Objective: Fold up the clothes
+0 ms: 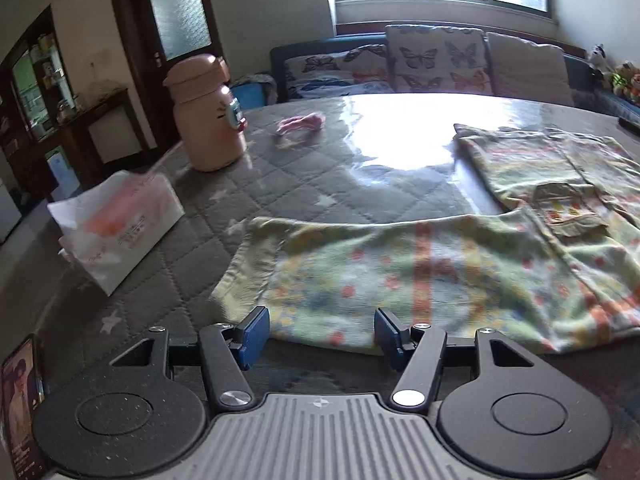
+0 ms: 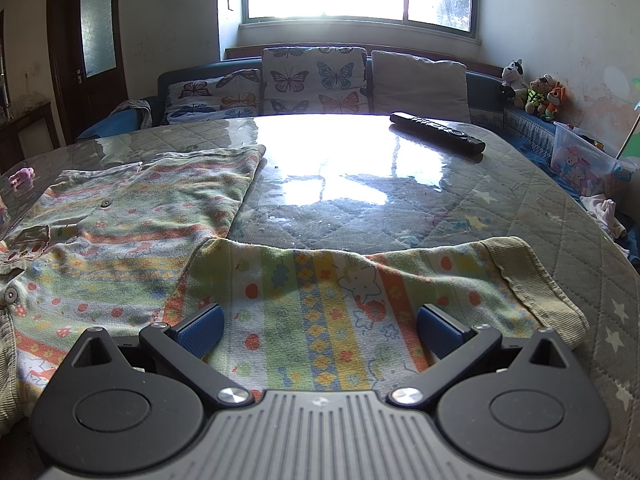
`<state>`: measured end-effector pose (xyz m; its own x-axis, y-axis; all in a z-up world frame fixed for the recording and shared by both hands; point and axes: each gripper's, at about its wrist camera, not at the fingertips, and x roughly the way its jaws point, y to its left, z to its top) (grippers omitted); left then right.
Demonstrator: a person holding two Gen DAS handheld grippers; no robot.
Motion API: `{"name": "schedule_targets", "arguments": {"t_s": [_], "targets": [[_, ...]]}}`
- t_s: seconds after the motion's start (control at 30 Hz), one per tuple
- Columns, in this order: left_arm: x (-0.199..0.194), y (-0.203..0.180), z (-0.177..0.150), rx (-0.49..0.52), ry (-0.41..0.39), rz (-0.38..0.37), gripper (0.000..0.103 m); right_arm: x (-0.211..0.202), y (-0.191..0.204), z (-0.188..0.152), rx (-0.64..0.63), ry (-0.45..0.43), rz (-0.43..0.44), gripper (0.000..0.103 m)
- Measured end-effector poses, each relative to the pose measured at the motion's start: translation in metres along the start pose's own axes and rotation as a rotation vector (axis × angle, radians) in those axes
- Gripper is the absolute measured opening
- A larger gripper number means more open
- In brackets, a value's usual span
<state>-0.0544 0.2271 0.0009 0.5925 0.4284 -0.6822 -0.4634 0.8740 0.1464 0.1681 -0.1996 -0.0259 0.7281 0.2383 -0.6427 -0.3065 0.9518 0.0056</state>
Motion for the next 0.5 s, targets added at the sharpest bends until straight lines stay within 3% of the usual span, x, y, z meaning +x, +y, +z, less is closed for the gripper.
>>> {"name": "schedule_targets", "arguments": {"t_s": [0.1,0.2,0.27,0.5], "targets": [[0.005,0.017,-0.001,-0.061,0.008,0.013,0.063,0.0,0.0,0.0,0.0,0.0,0.0,0.103],[0.002,0.022,0.0,-0.064,0.014,0.056,0.06,0.0,0.0,0.0,0.0,0.0,0.0,0.103],[-0.007,0.012,0.001,-0.039,-0.006,0.044,0.06,0.0,0.0,0.0,0.0,0.0,0.0,0.103],[-0.031,-0.052,0.013,0.052,-0.075,-0.155,0.061,0.0,0.0,0.0,-0.001,0.001,-0.001,0.103]]}}
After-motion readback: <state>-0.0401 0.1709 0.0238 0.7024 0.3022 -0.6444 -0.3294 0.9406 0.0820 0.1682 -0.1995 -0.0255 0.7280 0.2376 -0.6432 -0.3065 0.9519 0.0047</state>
